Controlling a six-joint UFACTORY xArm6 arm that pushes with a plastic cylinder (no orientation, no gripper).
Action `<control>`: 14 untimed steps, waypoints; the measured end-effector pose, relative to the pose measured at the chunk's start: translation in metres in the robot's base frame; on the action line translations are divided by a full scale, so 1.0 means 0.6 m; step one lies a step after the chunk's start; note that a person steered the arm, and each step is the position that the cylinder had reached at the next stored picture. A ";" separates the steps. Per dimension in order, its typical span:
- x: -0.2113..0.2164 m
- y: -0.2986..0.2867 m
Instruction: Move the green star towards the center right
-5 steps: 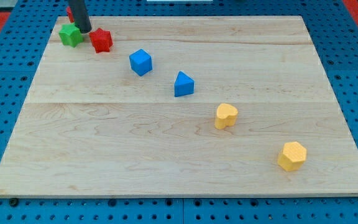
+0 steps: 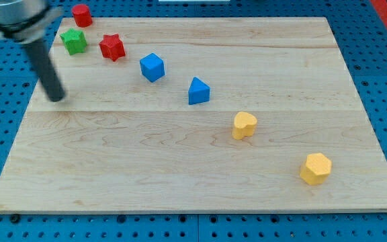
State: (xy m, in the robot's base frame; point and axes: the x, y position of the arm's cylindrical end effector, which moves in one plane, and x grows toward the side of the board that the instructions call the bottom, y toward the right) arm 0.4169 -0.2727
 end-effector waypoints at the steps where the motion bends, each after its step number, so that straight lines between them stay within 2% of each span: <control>1: -0.027 -0.053; 2: -0.093 -0.050; 3: -0.116 -0.050; 5: -0.210 -0.016; 7: -0.267 0.061; 8: -0.270 0.125; 9: -0.293 0.140; 10: -0.299 0.101; 11: -0.327 0.113; 12: -0.342 0.169; 13: -0.337 0.271; 14: -0.316 0.324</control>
State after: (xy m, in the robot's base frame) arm 0.2271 -0.0782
